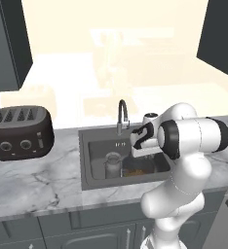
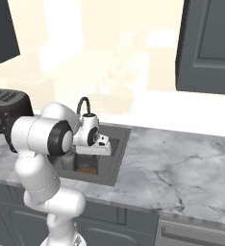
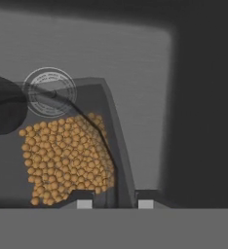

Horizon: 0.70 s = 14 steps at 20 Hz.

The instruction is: Pick the jar and bowl and place them in the sink. Then turn on the water.

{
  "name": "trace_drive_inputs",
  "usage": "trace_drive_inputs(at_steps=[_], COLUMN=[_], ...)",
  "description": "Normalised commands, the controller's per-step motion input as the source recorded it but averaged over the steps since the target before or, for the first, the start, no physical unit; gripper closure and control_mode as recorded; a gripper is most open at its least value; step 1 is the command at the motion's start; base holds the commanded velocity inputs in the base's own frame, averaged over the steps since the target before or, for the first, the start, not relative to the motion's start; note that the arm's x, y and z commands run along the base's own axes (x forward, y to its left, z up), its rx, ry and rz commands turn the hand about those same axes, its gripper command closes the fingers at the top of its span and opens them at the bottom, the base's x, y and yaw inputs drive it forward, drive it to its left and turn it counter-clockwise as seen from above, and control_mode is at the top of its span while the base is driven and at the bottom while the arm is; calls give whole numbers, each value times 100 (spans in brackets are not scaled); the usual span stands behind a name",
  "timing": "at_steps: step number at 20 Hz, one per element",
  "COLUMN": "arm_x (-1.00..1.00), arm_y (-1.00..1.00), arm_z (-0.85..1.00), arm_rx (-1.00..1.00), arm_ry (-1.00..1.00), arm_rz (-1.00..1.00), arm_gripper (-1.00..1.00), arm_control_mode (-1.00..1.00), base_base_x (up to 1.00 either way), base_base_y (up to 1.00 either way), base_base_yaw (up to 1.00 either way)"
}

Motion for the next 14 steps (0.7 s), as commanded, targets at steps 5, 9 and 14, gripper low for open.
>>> trace_drive_inputs(at_steps=[5,9,14], arm_x=[0,0,0], arm_y=[0,0,-3], arm_z=[0,0,10], arm_rx=[0,0,0], arm_ry=[0,0,0], arm_rz=[0,0,0], arm_gripper=[-100,-100,-100], arm_control_mode=[-100,-100,-100], base_base_x=[0,0,0], base_base_y=[0,0,0], base_base_yaw=[0,0,0])
